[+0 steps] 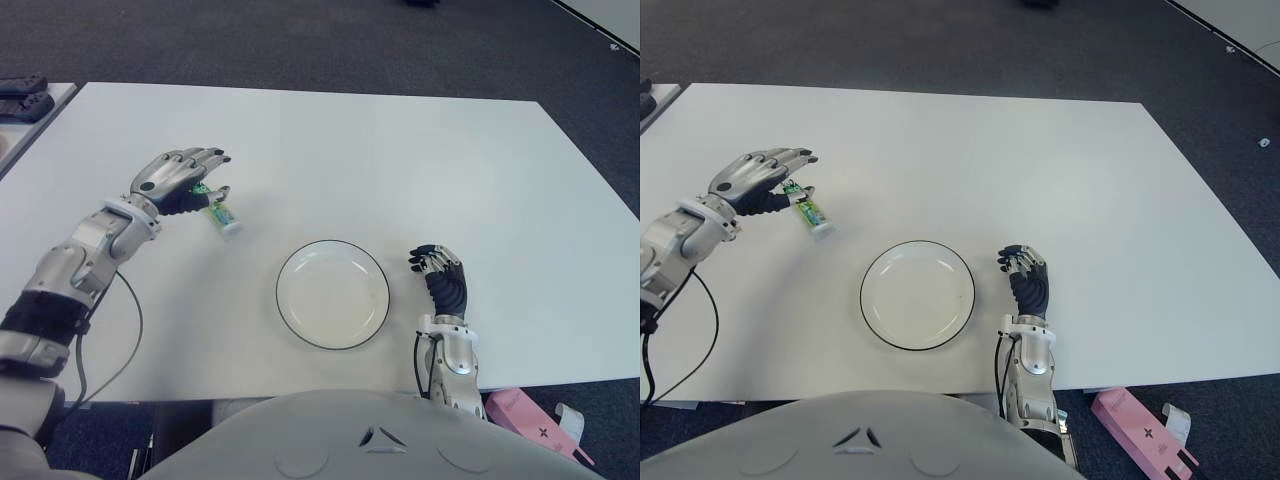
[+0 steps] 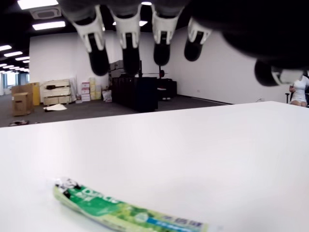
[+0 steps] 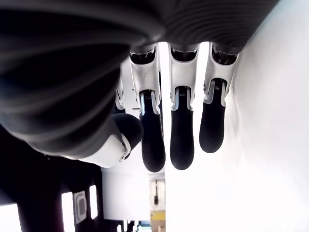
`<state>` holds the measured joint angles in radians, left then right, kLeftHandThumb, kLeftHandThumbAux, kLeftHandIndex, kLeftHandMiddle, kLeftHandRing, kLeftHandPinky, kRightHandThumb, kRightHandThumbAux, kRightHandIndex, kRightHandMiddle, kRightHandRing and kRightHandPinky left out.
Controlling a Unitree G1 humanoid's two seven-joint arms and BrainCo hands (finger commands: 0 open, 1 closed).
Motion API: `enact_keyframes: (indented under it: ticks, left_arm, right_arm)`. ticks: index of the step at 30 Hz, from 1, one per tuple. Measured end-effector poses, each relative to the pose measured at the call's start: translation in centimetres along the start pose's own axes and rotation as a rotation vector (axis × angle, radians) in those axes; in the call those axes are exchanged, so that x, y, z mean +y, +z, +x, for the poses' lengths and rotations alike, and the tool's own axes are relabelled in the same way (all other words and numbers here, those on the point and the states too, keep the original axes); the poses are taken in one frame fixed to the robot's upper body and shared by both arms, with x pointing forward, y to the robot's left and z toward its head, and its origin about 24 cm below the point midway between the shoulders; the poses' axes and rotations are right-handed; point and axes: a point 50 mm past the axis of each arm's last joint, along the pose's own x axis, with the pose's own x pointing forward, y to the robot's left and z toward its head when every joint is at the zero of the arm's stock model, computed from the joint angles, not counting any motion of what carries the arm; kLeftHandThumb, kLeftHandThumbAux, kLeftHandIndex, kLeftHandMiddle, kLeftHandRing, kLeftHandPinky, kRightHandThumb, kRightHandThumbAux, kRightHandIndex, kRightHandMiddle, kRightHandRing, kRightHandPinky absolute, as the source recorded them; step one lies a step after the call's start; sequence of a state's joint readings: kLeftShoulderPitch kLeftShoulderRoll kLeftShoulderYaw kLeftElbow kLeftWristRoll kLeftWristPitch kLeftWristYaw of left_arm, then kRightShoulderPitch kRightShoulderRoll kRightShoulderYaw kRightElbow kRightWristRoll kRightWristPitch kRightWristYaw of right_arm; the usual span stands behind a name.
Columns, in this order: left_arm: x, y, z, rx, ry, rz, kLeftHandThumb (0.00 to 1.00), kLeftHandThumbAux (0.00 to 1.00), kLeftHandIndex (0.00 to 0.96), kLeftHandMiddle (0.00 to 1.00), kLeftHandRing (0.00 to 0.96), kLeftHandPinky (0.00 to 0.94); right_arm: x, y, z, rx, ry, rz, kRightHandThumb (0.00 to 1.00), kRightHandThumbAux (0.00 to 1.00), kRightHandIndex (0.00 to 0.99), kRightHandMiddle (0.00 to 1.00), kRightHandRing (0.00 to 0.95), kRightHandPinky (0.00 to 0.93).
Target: Put the toothpaste on the table into the plate.
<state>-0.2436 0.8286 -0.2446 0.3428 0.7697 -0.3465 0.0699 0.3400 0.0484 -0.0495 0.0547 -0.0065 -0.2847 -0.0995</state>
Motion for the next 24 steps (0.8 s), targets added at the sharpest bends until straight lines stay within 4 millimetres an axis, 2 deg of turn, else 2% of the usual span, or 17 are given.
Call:
enact_keyframes:
  ticks: [12,24]
  left_arm:
    - [-1.6,-1.7,1.8,0.023,-0.137,0.116,0.546,0.160,0.000,0.099,0.104,0.154]
    - [-3.6,-2.7,2.5,-0.037,-0.318,0.368,0.454,0.214,0.000,0.049,0.042,0.112]
  right_arm:
    - [0.0,0.1,0.0,-0.003,0.000,0.001,0.709,0.726,0.428,0.485,0.479,0.467]
    - [0.0,0.1,-0.2,-0.002,-0.002,-0.001,0.709,0.727,0.429,0.491,0.484,0.476]
